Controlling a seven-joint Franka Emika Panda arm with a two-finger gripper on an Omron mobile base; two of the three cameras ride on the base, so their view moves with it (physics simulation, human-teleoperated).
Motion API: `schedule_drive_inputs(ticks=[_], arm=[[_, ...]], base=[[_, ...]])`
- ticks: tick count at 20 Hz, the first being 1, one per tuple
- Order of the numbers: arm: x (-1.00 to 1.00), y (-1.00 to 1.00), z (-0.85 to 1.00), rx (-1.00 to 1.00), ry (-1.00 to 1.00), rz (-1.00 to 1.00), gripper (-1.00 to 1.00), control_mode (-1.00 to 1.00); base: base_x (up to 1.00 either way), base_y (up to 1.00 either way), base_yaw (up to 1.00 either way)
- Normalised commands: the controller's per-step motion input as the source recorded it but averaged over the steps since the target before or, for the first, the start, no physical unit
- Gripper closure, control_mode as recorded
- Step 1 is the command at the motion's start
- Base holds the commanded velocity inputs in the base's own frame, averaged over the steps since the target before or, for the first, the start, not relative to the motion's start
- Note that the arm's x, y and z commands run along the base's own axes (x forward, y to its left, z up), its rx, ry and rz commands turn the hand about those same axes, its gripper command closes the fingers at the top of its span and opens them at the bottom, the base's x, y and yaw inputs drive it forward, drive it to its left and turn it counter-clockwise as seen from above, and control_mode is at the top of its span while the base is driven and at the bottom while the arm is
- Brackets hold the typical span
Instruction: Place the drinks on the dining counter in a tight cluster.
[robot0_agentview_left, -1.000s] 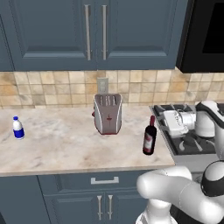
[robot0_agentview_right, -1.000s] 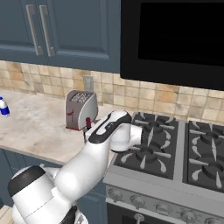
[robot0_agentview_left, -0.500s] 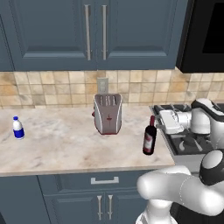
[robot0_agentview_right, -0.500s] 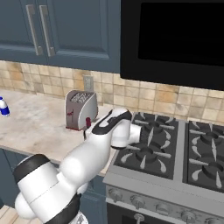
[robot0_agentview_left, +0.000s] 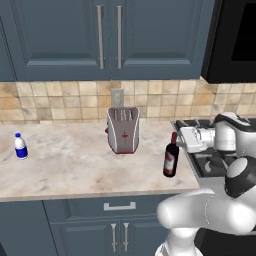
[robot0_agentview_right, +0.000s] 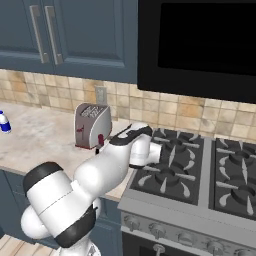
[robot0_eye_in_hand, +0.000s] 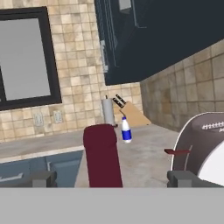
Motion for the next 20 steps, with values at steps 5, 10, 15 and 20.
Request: schedule_drive_inputs(ticks=[5,10,15,20], arm=[[0.06,0.06,-0.02,0.0,0.0,0.0,-1.0,-1.0],[0.01,0.22,-0.01,0.0,0.0,0.01,-1.0,-1.0],[0.02,0.19,-0.11,0.01,0.03,0.0,-1.0,-1.0],[0.09,0.04,-0.11,0.0,0.06,0.0,1.0,-1.0]], base=[[0.0,0.0,0.0],[0.0,0.0,0.0],[0.0,0.0,0.0],[0.0,0.0,0.0]])
